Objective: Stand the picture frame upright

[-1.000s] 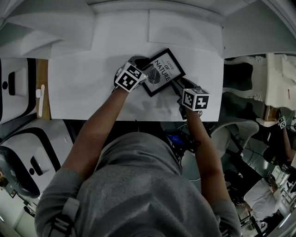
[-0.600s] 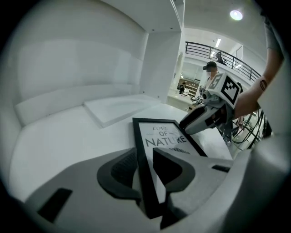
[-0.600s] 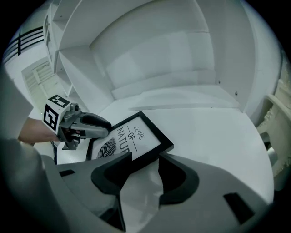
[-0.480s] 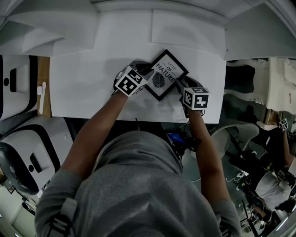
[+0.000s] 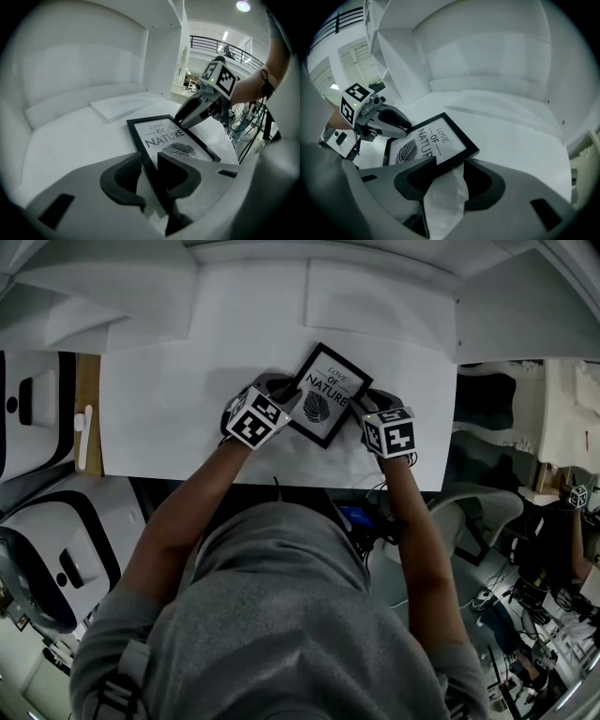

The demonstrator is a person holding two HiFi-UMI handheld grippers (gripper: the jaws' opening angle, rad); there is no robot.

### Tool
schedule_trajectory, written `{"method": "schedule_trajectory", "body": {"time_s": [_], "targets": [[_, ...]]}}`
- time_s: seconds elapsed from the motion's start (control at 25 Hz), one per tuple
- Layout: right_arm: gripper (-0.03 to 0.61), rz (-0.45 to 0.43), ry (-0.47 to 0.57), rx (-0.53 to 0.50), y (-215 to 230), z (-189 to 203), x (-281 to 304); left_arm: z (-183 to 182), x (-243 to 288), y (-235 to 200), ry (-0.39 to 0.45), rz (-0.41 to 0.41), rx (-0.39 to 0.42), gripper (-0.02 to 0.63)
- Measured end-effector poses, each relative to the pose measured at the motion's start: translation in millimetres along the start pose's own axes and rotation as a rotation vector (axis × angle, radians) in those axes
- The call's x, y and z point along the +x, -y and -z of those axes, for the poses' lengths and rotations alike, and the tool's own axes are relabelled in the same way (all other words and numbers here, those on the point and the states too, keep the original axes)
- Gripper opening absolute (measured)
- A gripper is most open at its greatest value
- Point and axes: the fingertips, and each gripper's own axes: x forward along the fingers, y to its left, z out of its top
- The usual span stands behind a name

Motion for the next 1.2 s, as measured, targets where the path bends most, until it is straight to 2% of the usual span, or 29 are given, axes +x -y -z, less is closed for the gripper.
{"method": "schedule_trajectory", "body": {"time_s": [0.32,0.52,0.92,1.2], "targets": [[0.192,-0.065,-0.043,-0.106,-11.0,-3.4,4.9,15.3,-12.0,8.2,0.016,-0.015,-0.070,0.110],[0.192,-0.105,-0.087,-0.201,-19.5,-7.1,11.2,28.3,-22.7,16.0,-0.017,-0.004,-0.097,0.110],[0.187,-0.197,-0.134,-0.346,-51.2,-16.3,22.5,53.1,-50.4,24.4,0.010,-0.006,-0.242,0.104],[0.169,-0.213,-0.111,-0.353,-62.4,-16.3,27.2,63.7,-57.8,26.5,0.031,-0.017,-0.305,0.101]]}}
